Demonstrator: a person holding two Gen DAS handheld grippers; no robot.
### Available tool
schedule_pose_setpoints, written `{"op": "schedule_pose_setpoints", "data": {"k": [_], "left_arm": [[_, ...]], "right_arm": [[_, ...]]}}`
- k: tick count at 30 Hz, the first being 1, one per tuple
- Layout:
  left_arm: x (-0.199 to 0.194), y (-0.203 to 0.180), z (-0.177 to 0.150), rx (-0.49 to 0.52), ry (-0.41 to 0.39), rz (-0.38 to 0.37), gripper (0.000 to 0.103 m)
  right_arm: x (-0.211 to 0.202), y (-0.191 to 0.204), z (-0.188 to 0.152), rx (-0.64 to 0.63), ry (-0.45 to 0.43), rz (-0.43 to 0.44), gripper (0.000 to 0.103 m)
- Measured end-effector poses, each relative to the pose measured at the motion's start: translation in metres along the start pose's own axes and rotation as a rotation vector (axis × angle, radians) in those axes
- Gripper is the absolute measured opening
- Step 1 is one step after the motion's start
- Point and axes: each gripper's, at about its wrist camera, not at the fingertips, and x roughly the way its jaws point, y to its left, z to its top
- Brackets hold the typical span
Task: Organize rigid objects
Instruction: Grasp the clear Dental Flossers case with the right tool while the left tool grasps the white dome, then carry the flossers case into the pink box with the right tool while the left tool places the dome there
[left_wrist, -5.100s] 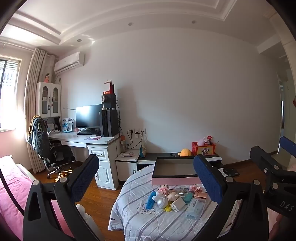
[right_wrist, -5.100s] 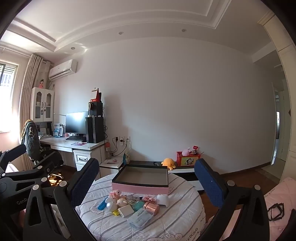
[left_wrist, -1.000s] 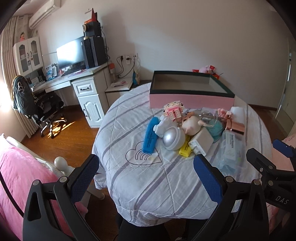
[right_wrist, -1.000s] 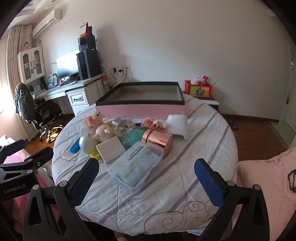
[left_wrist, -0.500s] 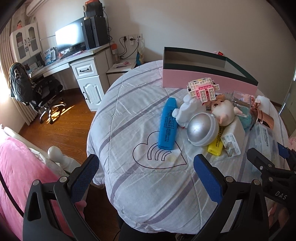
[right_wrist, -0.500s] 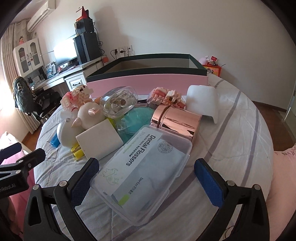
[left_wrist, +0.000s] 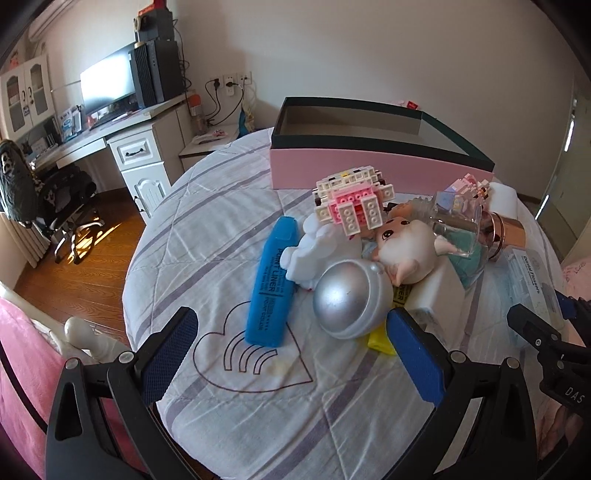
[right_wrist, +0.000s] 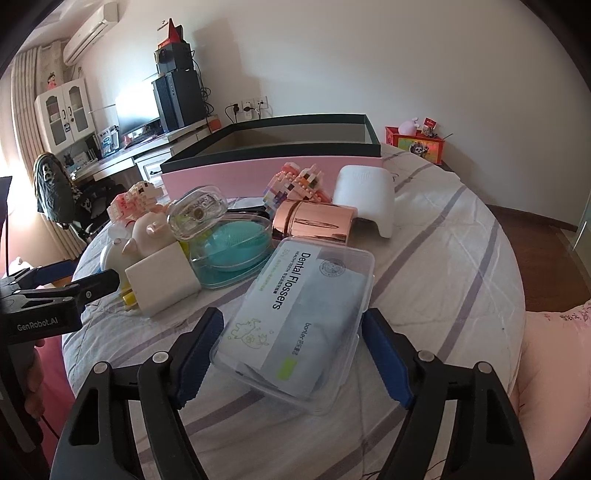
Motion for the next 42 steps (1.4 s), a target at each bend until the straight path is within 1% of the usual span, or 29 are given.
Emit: {"op": "schedule_pose_setpoints", "data": {"k": [3,6,9,11,13,14,15,16,17,18,19,20,21,26,33,34,36,38,40,42], "left_arm": [[0.007,-0.006,0.006,0.013,0.003,0.032,0.103],[0.014,-0.01,0.014,0.036,0.002,0.045,0.103],[0.023,-0.01,0.021,0.045,0.002,0.045,0.103],[0.028,-0.008,0.025,0.05,-0.001,0.024,0.099],[0.031,-0.006,0.025,0.055,0.008,-0.007,0.087],[0.032,-0.006,0.024,0.055,0.009,-0.022,0.085],[0.032,-0.007,0.024,0.066,0.003,-0.015,0.084],[0.031,-0.009,0.024,0.084,-0.006,-0.012,0.081],[0.03,-0.012,0.024,0.101,-0.016,-0.022,0.075],[0.027,-0.012,0.024,0.099,-0.02,-0.036,0.071],[0.026,-0.012,0.025,0.091,-0.017,-0.046,0.069],[0.026,-0.011,0.025,0.091,-0.015,-0.054,0.067],[0.025,-0.011,0.025,0.089,-0.016,-0.062,0.063],[0.015,-0.007,0.024,0.067,-0.015,-0.1,0.063],[-0.01,-0.003,0.024,0.05,-0.06,-0.14,0.061],[-0.012,-0.002,0.023,0.047,-0.063,-0.151,0.048],[-0.014,-0.001,0.023,0.04,-0.055,-0.158,0.047],[-0.011,-0.001,0.022,0.038,-0.054,-0.145,0.047],[-0.011,0.002,0.021,0.014,-0.051,-0.163,0.047],[-0.015,0.004,0.022,0.013,-0.065,-0.159,0.047]], "right_arm": [[0.004,-0.006,0.002,0.011,0.006,0.011,0.078],[0.007,-0.009,0.004,0.023,0.006,0.023,0.079],[0.013,-0.013,0.007,0.032,0.006,0.029,0.079],[0.017,-0.015,0.01,0.043,0.008,0.035,0.079],[0.022,-0.017,0.012,0.043,0.011,0.036,0.079],[0.024,-0.018,0.012,0.042,0.013,0.036,0.079],[0.025,-0.018,0.013,0.041,0.012,0.037,0.079],[0.027,-0.018,0.014,0.034,0.016,0.038,0.079],[0.028,-0.018,0.014,0.026,0.017,0.038,0.078],[0.028,-0.018,0.014,0.022,0.015,0.038,0.075],[0.028,-0.018,0.014,0.022,0.016,0.041,0.074],[0.027,-0.018,0.014,0.024,0.015,0.047,0.07],[0.026,-0.018,0.014,0.025,0.014,0.053,0.069],[0.02,-0.017,0.015,0.018,0.006,0.077,0.066],[0.007,-0.01,0.022,-0.006,-0.032,0.087,0.066],[0.006,-0.009,0.023,-0.01,-0.034,0.089,0.066],[0.004,-0.008,0.025,-0.015,-0.044,0.094,0.066],[0.003,-0.006,0.027,-0.026,-0.048,0.097,0.066],[0.002,-0.004,0.029,-0.028,-0.053,0.105,0.066],[0.002,-0.004,0.032,-0.035,-0.056,0.106,0.066]]}}
